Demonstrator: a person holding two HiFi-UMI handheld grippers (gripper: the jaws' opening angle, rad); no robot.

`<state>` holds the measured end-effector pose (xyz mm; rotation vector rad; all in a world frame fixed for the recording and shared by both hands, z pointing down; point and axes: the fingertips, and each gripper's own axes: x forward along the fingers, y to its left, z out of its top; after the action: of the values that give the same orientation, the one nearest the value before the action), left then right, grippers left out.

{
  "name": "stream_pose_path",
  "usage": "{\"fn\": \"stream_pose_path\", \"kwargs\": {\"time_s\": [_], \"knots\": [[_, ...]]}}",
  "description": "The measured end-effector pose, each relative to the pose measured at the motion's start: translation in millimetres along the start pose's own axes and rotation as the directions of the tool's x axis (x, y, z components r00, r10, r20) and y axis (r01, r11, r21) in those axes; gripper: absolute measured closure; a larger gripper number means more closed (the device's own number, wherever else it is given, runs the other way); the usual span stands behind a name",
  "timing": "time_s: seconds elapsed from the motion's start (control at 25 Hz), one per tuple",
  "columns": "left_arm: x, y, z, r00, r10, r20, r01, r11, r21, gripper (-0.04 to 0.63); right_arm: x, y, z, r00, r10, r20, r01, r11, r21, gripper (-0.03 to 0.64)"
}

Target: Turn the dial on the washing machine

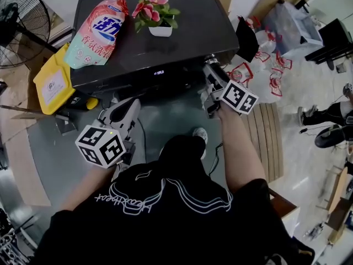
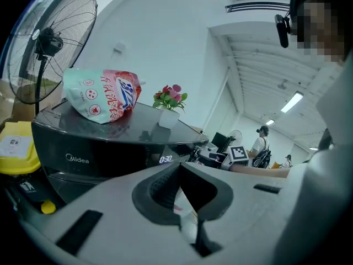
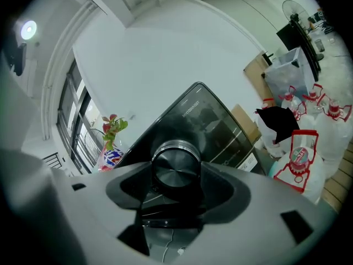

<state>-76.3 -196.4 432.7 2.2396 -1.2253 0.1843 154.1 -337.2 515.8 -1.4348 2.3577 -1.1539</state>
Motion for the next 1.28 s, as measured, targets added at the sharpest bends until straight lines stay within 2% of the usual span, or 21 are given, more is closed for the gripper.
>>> {"fn": "stream_pose_path", "kwargs": {"time_s": [0.12,0.44,0.64,0.76,1.04,1.16,1.28], "knots": [[0.8,0.5,-1.0,1.000,0.000,-0.003,0.000,1.000,-0.002,0.591,0.4,-0.3,0.1,1.000,0.010,0.003,-0.010,0.999,0.034,0.336],[1.8,1.1,-3.5,1.000,0.007,-0.010,-0.007,1.000,0.007,0.591,0.7,-1.2,0.0,0.998,0.051,0.041,-0.059,0.974,0.221,0.336],[2.4,2.6,-2.8,1.000,0.008,-0.010,-0.008,1.000,0.005,0.591,-1.8,-6.5,-1.8,0.996,0.080,0.048,-0.092,0.912,0.400,0.336],[3.2,4.2,-1.5,1.000,0.010,-0.005,-0.010,1.000,0.003,0.591,-1.4,-7.2,-1.9,0.992,0.107,0.072,-0.128,0.881,0.455,0.336],[5.3,2.6,-1.4,1.000,0.007,-0.011,-0.007,1.000,0.001,0.591,-1.5,-6.0,-1.3,0.991,0.110,0.076,-0.132,0.896,0.424,0.333],[6.2,-0.1,0.8,1.000,0.006,-0.011,-0.006,1.000,0.009,0.591,-4.4,-4.0,1.5,0.992,0.104,0.077,-0.125,0.923,0.363,0.327],[7.6,-0.5,0.7,1.000,0.006,-0.012,-0.005,1.000,0.011,0.591,-9.1,-2.2,3.5,0.995,0.078,0.063,-0.092,0.966,0.242,0.314]]}}
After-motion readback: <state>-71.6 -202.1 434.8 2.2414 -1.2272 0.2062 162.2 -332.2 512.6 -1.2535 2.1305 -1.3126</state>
